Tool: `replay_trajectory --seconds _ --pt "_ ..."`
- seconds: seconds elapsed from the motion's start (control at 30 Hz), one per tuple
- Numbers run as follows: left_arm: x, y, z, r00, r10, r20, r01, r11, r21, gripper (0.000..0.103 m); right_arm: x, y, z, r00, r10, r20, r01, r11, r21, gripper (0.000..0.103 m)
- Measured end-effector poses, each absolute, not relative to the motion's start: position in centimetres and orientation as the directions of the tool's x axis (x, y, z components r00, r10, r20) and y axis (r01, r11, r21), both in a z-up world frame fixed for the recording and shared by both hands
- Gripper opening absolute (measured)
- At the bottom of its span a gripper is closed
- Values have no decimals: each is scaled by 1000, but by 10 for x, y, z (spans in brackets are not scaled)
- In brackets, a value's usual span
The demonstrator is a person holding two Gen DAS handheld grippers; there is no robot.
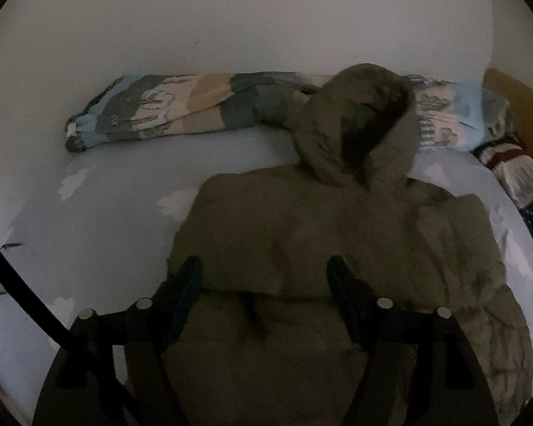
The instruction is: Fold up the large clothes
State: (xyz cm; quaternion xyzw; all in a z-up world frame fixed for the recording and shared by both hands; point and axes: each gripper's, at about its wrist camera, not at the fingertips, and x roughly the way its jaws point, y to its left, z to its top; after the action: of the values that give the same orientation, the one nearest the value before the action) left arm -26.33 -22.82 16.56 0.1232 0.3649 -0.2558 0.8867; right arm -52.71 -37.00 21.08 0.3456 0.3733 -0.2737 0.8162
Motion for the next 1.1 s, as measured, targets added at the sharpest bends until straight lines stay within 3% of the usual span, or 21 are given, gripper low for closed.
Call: replay_trajectory --seconds 0.13,0.27,0.43,0.57,0.87,1.03,1.07,1.1 --pt "-242 -240 138 518 -329 -789 554 832 17 72 -482 -406 248 576 -215 -788 691 644 329 56" --pt "-243 -254 109 479 -251 -841 592 800 99 72 -432 -447 277 580 -227 -782 689 650 322 56" --pt "-245 -257 108 489 -242 -838 585 803 109 72 -366 -507 292 552 -283 -785 712 650 266 60" --pt "-241 -255 125 505 -293 -812 564 824 54 72 -306 -568 282 539 -299 -788 719 650 245 60" --pt "-238 -251 129 570 -291 -769 562 820 106 72 -212 -663 221 506 -357 -785 776 585 234 60" --pt "-234 -251 125 561 -278 -779 558 823 108 72 -175 -683 188 438 -383 -813 795 587 152 60" --pt "-234 -252 124 560 -277 -781 561 821 111 72 -172 -684 181 412 -399 -819 803 583 120 52" --pt "-233 -252 126 563 -277 -778 560 820 113 72 -172 -683 176 402 -416 -816 805 585 99 11"
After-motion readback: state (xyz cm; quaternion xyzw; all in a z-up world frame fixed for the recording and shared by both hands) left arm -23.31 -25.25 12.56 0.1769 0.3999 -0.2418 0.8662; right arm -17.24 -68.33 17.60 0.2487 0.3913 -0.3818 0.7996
